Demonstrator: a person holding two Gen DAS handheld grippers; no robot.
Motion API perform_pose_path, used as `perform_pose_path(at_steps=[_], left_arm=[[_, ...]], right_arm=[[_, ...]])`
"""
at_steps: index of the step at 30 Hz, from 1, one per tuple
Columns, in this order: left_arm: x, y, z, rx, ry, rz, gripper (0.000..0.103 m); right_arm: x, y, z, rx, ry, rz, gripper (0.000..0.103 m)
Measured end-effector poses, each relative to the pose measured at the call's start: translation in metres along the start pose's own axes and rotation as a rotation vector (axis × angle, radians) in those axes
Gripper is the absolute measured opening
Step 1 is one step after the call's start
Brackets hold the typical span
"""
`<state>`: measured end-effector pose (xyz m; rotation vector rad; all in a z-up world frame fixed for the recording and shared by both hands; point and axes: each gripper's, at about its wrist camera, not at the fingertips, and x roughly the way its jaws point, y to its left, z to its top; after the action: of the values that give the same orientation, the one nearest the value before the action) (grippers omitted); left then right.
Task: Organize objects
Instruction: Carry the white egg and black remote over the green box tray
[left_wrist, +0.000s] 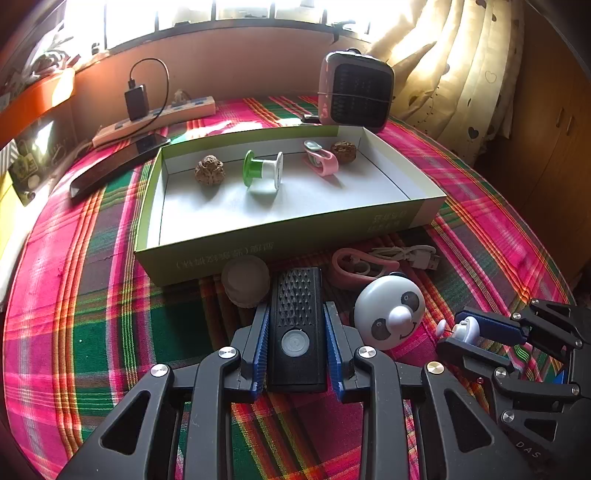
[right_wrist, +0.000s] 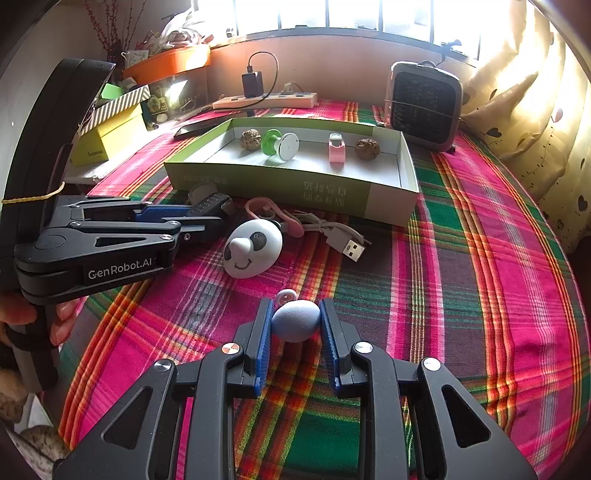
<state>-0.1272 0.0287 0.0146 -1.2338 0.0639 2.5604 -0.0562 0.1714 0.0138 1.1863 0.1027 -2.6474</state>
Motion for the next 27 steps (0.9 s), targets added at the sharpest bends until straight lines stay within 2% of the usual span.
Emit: perform_pose_path(at_steps=[12,27], left_arm=[[-0.018,-0.001,0.003,0.013,-0.049,0.006,0.026],[-0.031,0.008,0.021,-0.012,-0.080,0.004,0.026]], right_arm=[[-0.014,-0.003,0.015,0.006,-0.056,-0.002,0.026],[-0.020,-0.023,0.057,0.035,-0.111,-0.013,0.026]])
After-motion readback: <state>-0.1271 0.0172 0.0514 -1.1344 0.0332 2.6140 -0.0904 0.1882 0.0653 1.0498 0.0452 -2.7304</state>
